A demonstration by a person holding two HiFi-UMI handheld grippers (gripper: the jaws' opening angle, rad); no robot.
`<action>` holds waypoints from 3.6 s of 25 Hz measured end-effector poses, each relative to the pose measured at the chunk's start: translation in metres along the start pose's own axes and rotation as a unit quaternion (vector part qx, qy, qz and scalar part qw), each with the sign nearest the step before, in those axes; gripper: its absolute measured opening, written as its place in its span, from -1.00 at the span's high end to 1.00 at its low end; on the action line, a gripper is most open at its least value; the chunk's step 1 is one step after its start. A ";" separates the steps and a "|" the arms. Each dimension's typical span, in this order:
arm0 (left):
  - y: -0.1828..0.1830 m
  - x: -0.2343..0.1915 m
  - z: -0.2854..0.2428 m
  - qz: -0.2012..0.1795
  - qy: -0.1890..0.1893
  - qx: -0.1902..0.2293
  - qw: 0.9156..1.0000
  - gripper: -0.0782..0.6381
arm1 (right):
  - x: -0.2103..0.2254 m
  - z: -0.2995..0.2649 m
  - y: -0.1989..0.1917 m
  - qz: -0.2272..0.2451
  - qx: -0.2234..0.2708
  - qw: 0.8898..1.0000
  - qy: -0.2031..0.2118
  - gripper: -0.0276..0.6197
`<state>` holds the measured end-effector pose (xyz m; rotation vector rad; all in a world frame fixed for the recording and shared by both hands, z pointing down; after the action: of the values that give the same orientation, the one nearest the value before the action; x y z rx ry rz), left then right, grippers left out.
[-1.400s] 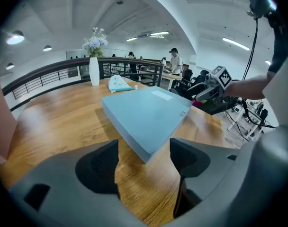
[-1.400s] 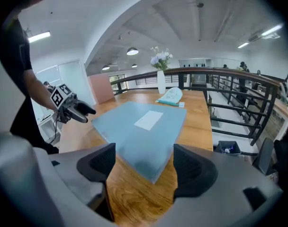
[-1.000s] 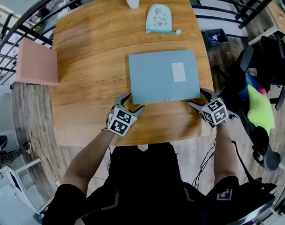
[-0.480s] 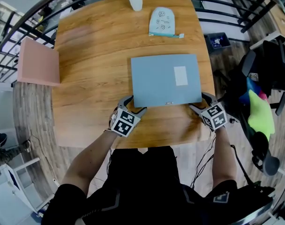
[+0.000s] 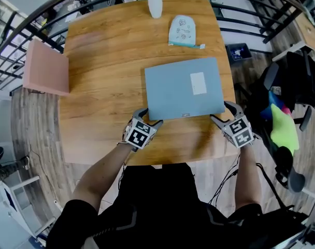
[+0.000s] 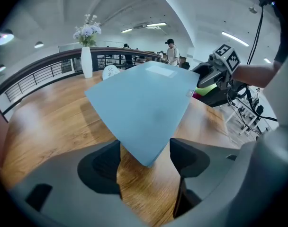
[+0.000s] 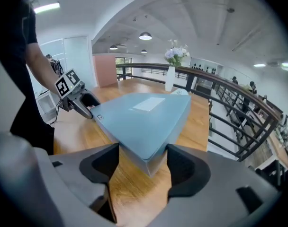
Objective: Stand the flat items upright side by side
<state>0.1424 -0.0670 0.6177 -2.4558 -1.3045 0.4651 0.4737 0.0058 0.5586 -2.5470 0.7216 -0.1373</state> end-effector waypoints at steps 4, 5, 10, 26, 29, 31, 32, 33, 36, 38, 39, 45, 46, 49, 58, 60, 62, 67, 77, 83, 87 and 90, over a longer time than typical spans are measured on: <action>-0.005 -0.009 0.002 -0.008 0.011 -0.003 1.000 -0.16 | -0.015 0.024 0.034 0.037 0.015 0.999 -0.032 -0.08; -0.006 -0.011 0.002 -0.010 0.013 -0.003 1.000 -0.16 | -0.019 0.031 0.043 0.047 0.019 0.998 -0.038 -0.07; -0.013 -0.020 -0.001 -0.013 0.001 -0.023 1.000 -0.16 | -0.047 0.064 0.093 0.112 0.037 0.990 -0.074 -0.03; -0.035 -0.038 -0.002 -0.006 -0.074 -0.055 0.996 -0.16 | -0.140 0.094 0.202 0.297 0.041 0.944 -0.139 -0.01; -0.042 -0.043 0.007 0.024 -0.080 -0.049 0.995 -0.16 | -0.156 0.092 0.215 0.329 0.041 0.933 -0.141 0.00; -0.045 -0.044 0.012 0.022 -0.084 -0.034 0.996 -0.16 | -0.164 0.089 0.223 0.350 0.041 0.925 -0.139 0.05; -0.044 -0.044 0.016 0.014 -0.084 -0.025 0.996 -0.16 | -0.167 0.087 0.227 0.358 0.042 0.922 -0.139 0.05; -0.044 -0.044 0.020 0.008 -0.084 -0.016 0.996 -0.16 | -0.170 0.086 0.230 0.363 0.044 0.920 -0.139 0.05; -0.044 -0.047 0.035 0.009 -0.086 0.010 0.996 -0.16 | -0.178 0.083 0.242 0.369 0.054 0.918 -0.133 0.06; -0.046 -0.052 0.048 0.012 -0.079 0.031 0.996 -0.16 | -0.184 0.080 0.250 0.378 0.065 0.915 -0.127 0.08; -0.047 -0.055 0.055 0.014 -0.074 0.043 0.996 -0.16 | -0.187 0.078 0.254 0.385 0.068 0.912 -0.126 0.08; -0.068 -0.085 0.098 0.076 -0.021 0.107 0.991 -0.15 | -0.200 0.070 0.271 0.393 0.113 0.907 -0.103 0.09; -0.073 -0.091 0.107 0.091 -0.011 0.117 0.989 -0.14 | -0.202 0.070 0.272 0.385 0.123 0.910 -0.094 0.09; -0.087 -0.100 0.140 0.137 0.007 0.161 0.977 -0.05 | -0.212 0.069 0.274 0.367 0.143 0.916 -0.075 0.09; -0.094 -0.102 0.222 0.150 0.084 0.265 0.949 -0.05 | -0.215 0.070 0.275 0.296 0.172 0.938 -0.057 0.00; -0.094 -0.102 0.239 0.154 0.096 0.282 0.942 -0.05 | -0.212 0.074 0.275 0.245 0.195 0.949 -0.037 -0.03; -0.095 -0.101 0.252 0.154 0.109 0.294 0.937 -0.05 | -0.210 0.076 0.274 0.196 0.215 0.957 -0.018 -0.08; -0.099 -0.095 0.276 0.168 0.142 0.320 0.921 -0.05 | -0.206 0.065 0.256 0.085 0.221 0.972 -0.002 -0.20; -0.098 -0.084 0.314 0.167 0.196 0.352 0.900 -0.05 | -0.211 0.035 0.250 -0.024 0.226 0.972 0.053 -0.25; -0.095 -0.072 0.327 0.168 0.212 0.358 0.893 -0.05 | -0.212 0.028 0.251 -0.053 0.224 0.972 0.045 -0.25; -0.096 -0.068 0.332 0.170 0.224 0.358 0.890 -0.05 | -0.212 0.017 0.253 -0.060 0.215 0.973 0.056 -0.24; -0.098 -0.065 0.336 0.175 0.232 0.360 0.887 -0.05 | -0.209 0.016 0.254 -0.066 0.222 0.971 0.059 -0.10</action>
<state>-0.1075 -0.0265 0.3669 -1.9636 -0.3797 0.3270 0.1798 -0.0677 0.4302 -2.1661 0.4945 -0.4469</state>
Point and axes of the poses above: the fingertips, and each gripper's own axes: z backward along the fingers, x to its right, y out of its top, the point moved 10 cm from there along z, backward along the fingers, and after that the axes turned 11 degrees about -x, right-handed, at the moved point
